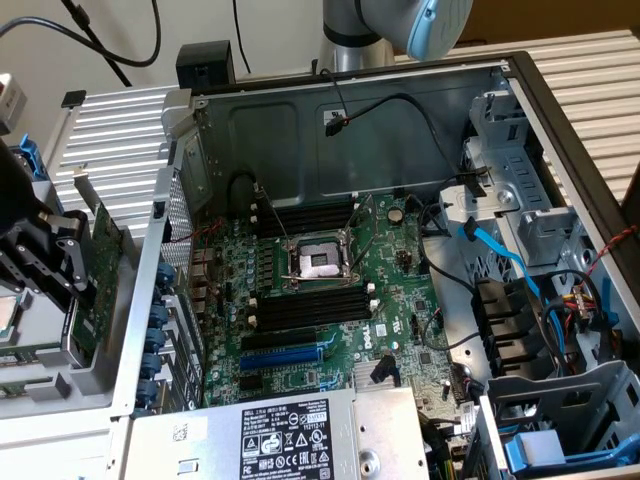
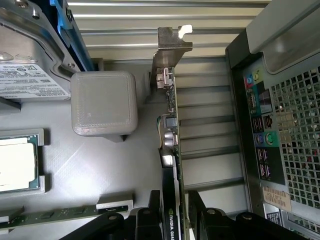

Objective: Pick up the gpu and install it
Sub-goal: 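Pick up the gpu and move the gpu toward the slot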

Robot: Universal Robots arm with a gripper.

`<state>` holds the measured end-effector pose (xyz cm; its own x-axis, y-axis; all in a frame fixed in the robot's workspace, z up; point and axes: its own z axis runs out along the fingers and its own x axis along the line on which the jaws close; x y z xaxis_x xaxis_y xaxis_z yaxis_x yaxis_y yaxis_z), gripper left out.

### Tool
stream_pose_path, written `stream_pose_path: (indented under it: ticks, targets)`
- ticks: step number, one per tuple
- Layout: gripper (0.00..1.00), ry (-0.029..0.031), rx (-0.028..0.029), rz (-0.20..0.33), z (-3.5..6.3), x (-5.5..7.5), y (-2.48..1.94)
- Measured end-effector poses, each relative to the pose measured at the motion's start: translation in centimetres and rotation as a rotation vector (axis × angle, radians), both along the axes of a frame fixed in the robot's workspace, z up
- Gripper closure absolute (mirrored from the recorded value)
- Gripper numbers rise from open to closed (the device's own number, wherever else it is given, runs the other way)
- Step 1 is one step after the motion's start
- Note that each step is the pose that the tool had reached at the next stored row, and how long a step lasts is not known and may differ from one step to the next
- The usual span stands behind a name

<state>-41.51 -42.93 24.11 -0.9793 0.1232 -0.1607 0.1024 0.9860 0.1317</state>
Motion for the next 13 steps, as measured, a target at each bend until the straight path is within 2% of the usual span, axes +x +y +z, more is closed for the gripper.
stream_pose_path:
  ticks: [6,8,9,13]
  targets:
    - [0.64,-0.0001,0.0001,0.0,0.0,0.0,0.0]
    - [0.65,0.0003,0.0,0.0,0.0,0.0,0.0]
    - [0.72,0.0003,0.0,0.0,0.01,0.0,0.0]
    - [0.73,0.0,0.0,0.0,0.0,0.0,0.0]
